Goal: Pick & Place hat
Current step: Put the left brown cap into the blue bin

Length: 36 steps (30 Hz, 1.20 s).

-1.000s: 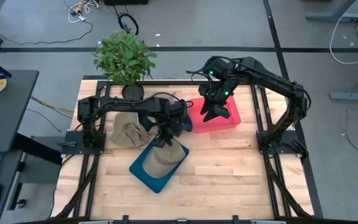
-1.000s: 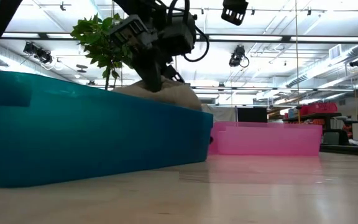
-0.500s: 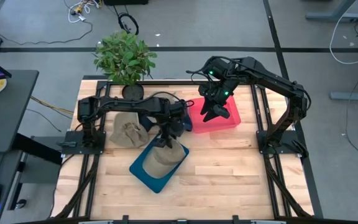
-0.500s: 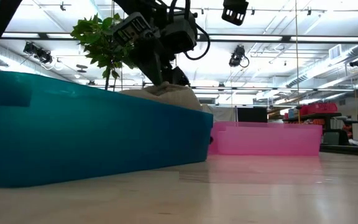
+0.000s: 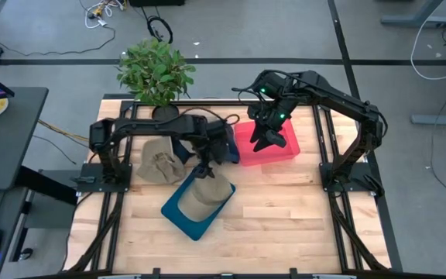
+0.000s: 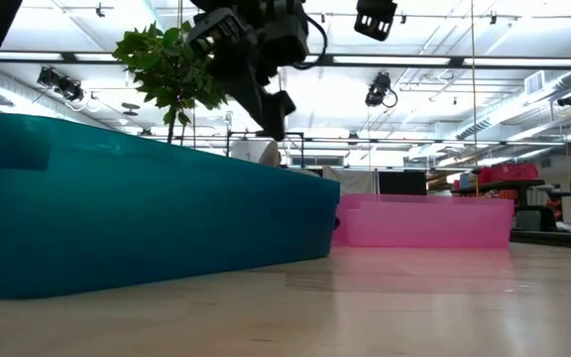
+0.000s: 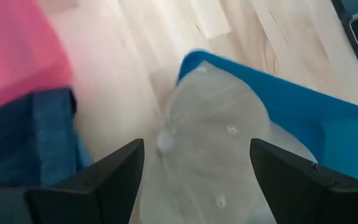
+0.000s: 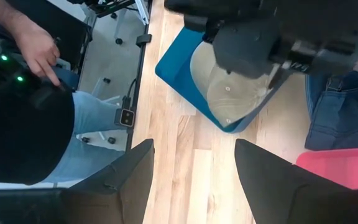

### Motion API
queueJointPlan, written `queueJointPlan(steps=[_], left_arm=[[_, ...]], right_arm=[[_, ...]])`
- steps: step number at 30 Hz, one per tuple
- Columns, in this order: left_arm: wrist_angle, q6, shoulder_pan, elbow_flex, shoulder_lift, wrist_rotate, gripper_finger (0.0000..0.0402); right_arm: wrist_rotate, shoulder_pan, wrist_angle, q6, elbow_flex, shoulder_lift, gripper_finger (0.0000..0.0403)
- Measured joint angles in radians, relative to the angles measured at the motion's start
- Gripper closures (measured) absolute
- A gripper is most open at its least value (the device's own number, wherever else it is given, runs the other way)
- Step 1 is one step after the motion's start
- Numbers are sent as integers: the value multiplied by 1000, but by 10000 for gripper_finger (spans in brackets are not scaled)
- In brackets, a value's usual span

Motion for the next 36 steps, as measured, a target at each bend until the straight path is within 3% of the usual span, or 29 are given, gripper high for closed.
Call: queueJointPlan(steps=[10, 15, 20, 24, 30, 36], left_arm=[[-70, -27, 35, 99, -118, -138, 104], [-107, -121, 27, 142, -186, -245, 109], [-104, -298, 14, 134, -287, -290, 143], [-63, -457, -1, 58, -390, -384, 185], [84, -567, -50, -172, -567, -503, 258], [228, -646, -93, -360, -722, -558, 319]], right_arm=[[15, -9, -21, -18, 0, -12, 176], [131, -27, -21, -25, 0, -55, 176], [222, -68, -22, -22, 0, -124, 176], [279, -103, -23, -3, 0, -179, 176], [332, -141, 18, 46, -30, -255, 176], [363, -162, 203, 122, -305, -406, 176]])
